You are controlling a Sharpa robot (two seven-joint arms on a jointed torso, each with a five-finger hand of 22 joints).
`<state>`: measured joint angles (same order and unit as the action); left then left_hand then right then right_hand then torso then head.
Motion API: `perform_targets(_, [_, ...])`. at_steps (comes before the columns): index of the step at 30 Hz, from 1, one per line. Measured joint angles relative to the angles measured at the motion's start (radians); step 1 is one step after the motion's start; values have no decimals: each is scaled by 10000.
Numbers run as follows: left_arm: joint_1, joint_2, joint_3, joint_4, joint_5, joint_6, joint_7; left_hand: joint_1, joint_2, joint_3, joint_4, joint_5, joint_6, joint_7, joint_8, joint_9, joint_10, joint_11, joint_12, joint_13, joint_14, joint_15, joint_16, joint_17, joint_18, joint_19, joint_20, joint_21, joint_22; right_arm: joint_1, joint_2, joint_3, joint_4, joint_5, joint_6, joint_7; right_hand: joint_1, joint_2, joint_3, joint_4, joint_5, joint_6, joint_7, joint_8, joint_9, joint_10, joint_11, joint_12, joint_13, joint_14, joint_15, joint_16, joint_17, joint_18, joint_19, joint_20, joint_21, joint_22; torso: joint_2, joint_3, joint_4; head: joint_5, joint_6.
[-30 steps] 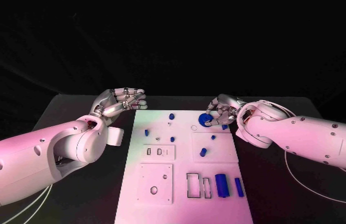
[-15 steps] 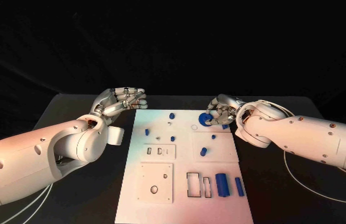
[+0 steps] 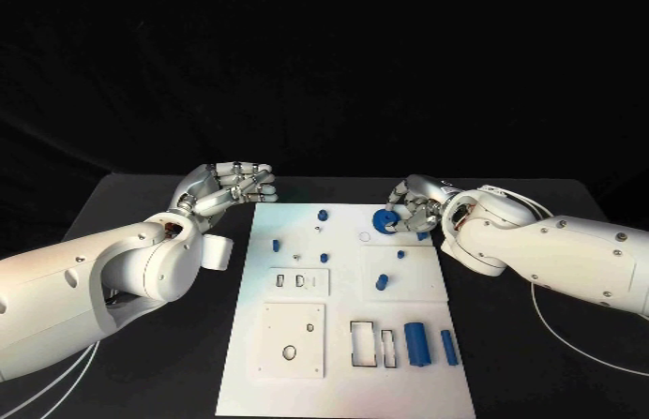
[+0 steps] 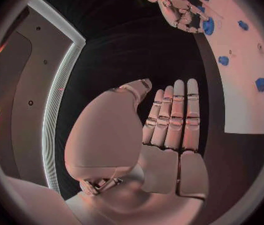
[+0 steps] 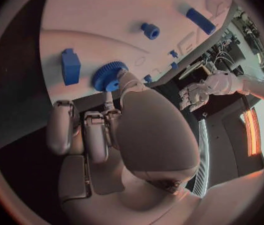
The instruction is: Assemble the parts on the task board
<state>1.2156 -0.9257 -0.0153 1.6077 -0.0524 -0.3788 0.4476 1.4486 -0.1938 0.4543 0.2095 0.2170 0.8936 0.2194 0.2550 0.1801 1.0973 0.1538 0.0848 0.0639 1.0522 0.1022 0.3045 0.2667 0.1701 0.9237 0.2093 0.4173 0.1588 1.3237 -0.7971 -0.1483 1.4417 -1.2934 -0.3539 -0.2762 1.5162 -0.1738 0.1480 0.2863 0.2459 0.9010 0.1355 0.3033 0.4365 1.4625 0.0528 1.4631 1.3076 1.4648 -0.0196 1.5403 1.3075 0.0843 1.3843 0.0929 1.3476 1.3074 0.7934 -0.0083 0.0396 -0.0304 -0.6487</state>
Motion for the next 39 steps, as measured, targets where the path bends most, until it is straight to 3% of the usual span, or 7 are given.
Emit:
perform_targets(7, [0, 2, 0, -3, 2, 18, -14, 0, 0, 0, 0, 0, 0, 0, 0, 0, 0, 0, -5, 8, 0, 0, 0, 0, 1, 0, 0, 0, 0, -44, -9, -18, 178, -398, -237, -73, -109, -110, 337, 12, 40, 374, -86, -8, -31, 37, -38, 230, 0, 0, 0, 40, -1, 2, 161, -53, 170, -1, -6, 6, -6, 0, 17])
perform_targets(9, [0, 5, 0, -6, 2, 22, -17, 0, 0, 0, 0, 0, 0, 0, 0, 0, 0, 0, -5, 8, 0, 0, 0, 0, 0, 0, 0, 0, 1, -61, -17, -29, 254, -512, -362, -100, -165, -167, 424, 24, 39, 426, -106, 27, -31, 37, -37, 310, -1, 0, 0, 39, -1, -154, 217, -73, 218, -1, -8, 6, -5, 0, 33])
perform_targets(13, [-1, 13, 0, -14, 2, 32, -21, 0, 0, 0, 0, 0, 0, 0, 0, 0, 0, 0, -5, 8, 0, 0, 0, -1, 0, 0, 0, 0, 0, -73, -39, -37, 470, -777, -745, -150, -229, -225, 529, 34, 34, 556, -109, 27, -30, 35, -108, 393, -1, 0, 0, 39, -1, -155, 256, -112, 290, 0, -15, 6, -5, 3, 55])
perform_targets(25, [-1, 67, 0, -75, 3, 51, -31, 0, 0, 0, 0, 0, 0, 0, 0, 0, 0, 0, -5, 7, 0, 0, 0, 9, 1, 0, 0, 0, 1, 52, 258, -21, 1339, -1563, -1545, -235, -350, -184, 620, 19, 13, 585, -123, 13, -11, 34, -109, 453, -2, 38, -38, 77, 6, -155, 375, -88, 406, 6, -22, 5, -4, 27, 129])
perform_targets(31, [1, 97, 0, -80, 3, 61, -34, 0, 0, 0, 0, 0, 0, 0, 0, 0, 0, 0, -5, 7, 0, 0, 0, 9, 0, 0, 0, 0, 1, 60, 802, -21, 1335, -1862, -1637, -293, -364, -198, 620, 19, 12, 586, -124, -7, -5, 34, -108, 453, -2, 38, -38, 77, 6, -154, 410, -123, 405, 6, -15, -3, 10, 38, 139])
perform_targets(39, [-1, 110, 0, -81, 3, 75, -41, 0, 0, -1, 0, 0, 0, 0, 0, 0, 0, 0, -5, 6, 0, 0, 0, 8, 1, 0, 0, 0, 2, 5, 1498, -26, 956, -2102, -1663, -390, -377, -211, 675, 16, -7, 587, -126, -39, -5, 34, -108, 452, -3, 37, -38, 77, 5, -154, 410, -123, 405, 5, 5, -10, 32, 70, 122])
